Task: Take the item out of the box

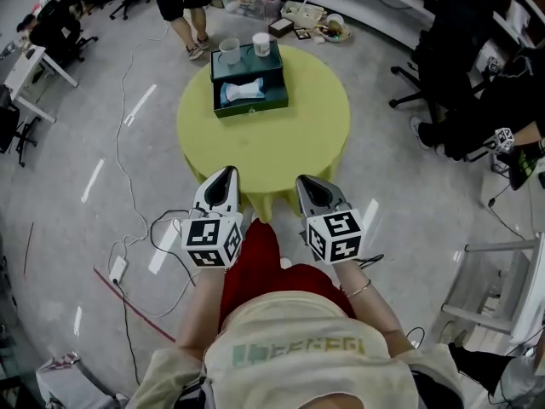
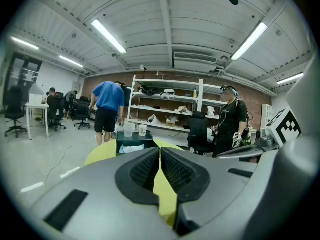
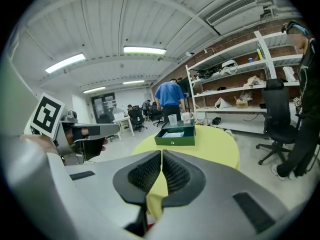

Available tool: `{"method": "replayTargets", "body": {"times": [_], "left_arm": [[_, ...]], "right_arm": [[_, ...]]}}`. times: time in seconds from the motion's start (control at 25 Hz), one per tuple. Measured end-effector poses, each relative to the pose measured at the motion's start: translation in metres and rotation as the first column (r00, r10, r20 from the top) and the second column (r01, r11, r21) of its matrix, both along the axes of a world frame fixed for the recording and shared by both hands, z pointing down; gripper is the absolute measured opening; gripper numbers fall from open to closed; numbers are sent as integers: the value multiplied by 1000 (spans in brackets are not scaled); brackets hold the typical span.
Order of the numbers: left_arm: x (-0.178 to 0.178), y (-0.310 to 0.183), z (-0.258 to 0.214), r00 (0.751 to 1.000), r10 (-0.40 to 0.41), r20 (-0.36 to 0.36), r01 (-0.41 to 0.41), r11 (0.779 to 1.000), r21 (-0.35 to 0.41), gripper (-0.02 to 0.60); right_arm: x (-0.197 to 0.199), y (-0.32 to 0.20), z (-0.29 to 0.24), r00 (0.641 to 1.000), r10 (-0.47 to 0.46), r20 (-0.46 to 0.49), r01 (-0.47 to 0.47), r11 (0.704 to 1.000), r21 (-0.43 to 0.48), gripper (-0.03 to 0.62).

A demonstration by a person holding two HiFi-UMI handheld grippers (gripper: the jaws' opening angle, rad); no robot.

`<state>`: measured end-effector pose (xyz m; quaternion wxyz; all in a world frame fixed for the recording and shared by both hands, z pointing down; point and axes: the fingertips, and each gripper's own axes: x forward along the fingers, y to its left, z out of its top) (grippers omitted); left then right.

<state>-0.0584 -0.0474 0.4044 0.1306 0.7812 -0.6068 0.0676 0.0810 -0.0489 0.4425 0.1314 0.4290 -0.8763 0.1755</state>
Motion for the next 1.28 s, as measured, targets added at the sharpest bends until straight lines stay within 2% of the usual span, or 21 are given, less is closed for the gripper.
{"method": "replayTargets", "body": {"times": [0.32, 0.8, 1.28], "left_arm": [[-27, -69, 8, 1000, 26, 11, -26, 1000, -16, 29], [-63, -178, 21, 990, 120, 71, -116, 992, -54, 31], [-75, -260, 40, 978, 201, 51, -195, 976, -98, 31]], "right_arm": [[-20, -60, 6, 1000, 22, -22, -22, 1000, -19, 37], [-50, -145, 14, 995, 88, -43, -90, 995, -53, 37], [-65, -211, 29, 986, 153, -62, -158, 984, -86, 37]]}}
